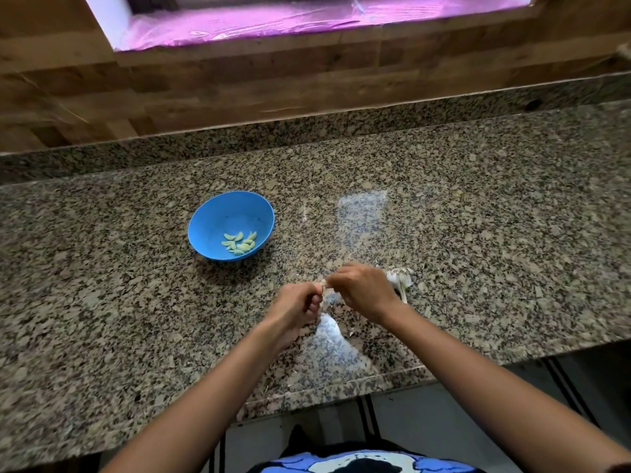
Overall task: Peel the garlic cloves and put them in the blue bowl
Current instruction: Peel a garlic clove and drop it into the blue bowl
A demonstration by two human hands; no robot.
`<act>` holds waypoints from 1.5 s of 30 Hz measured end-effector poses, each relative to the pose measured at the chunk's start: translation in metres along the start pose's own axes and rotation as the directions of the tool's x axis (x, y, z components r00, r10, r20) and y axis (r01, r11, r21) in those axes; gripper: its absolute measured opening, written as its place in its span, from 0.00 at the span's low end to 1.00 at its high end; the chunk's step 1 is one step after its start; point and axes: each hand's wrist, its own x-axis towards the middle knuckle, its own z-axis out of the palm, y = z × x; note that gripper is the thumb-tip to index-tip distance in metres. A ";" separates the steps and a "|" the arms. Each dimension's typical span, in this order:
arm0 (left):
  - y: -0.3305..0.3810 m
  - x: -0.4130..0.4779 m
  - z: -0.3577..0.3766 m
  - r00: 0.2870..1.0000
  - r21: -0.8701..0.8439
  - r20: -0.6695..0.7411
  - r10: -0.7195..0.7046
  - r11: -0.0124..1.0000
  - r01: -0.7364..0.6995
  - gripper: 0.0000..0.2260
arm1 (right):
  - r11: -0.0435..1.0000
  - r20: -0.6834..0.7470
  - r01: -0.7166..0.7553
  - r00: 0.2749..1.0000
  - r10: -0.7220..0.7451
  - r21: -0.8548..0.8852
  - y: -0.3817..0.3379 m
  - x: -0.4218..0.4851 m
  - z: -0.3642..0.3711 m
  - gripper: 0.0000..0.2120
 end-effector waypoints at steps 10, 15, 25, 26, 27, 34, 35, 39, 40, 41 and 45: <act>-0.014 -0.002 -0.010 0.811 0.635 -0.089 0.578 0.660 -0.401 0.03 | 0.486 0.410 -0.636 0.765 0.497 0.599 -0.017 -0.010 0.005 0.06; -0.016 -0.004 -0.005 0.824 0.657 -0.096 0.558 0.658 -0.369 0.04 | 0.612 0.359 -0.621 0.784 0.507 0.490 -0.017 -0.015 0.012 0.09; -0.038 0.005 -0.025 0.890 0.684 -0.211 0.405 0.711 -0.161 0.07 | 0.563 0.292 -0.632 0.762 0.579 0.533 -0.014 -0.020 0.014 0.09; -0.038 0.005 -0.027 0.886 0.677 -0.214 0.412 0.716 -0.169 0.05 | 0.572 0.293 -0.627 0.767 0.571 0.529 -0.016 -0.022 0.016 0.09; -0.037 0.005 -0.027 0.874 0.661 -0.217 0.436 0.724 -0.197 0.07 | 0.588 0.288 -0.620 0.775 0.562 0.519 -0.017 -0.023 0.017 0.09; -0.023 0.001 -0.007 0.940 0.229 -0.126 0.317 0.931 -0.284 0.08 | 0.578 0.362 -0.596 0.801 0.476 0.557 -0.024 -0.025 0.009 0.09; -0.022 0.001 -0.008 0.947 0.143 -0.136 0.291 0.952 -0.271 0.08 | 0.465 0.399 -0.604 0.788 0.468 0.647 -0.024 -0.025 0.007 0.09; -0.021 -0.001 -0.011 0.968 -0.035 -0.096 0.234 0.971 -0.238 0.09 | -0.006 0.622 -0.678 0.670 0.405 0.735 -0.022 -0.026 -0.002 0.08; -0.021 -0.002 -0.012 0.970 -0.075 -0.096 0.222 0.970 -0.229 0.10 | -0.107 0.677 -0.697 0.632 0.377 0.710 -0.021 -0.025 -0.002 0.08; -0.022 -0.002 -0.012 0.972 -0.110 -0.094 0.215 0.968 -0.225 0.10 | -0.199 0.725 -0.709 0.593 0.351 0.677 -0.019 -0.024 -0.002 0.09; -0.019 -0.003 -0.013 0.978 -0.236 -0.086 0.189 0.950 -0.205 0.12 | -0.381 0.816 -0.722 0.499 0.291 0.577 -0.019 -0.022 -0.005 0.08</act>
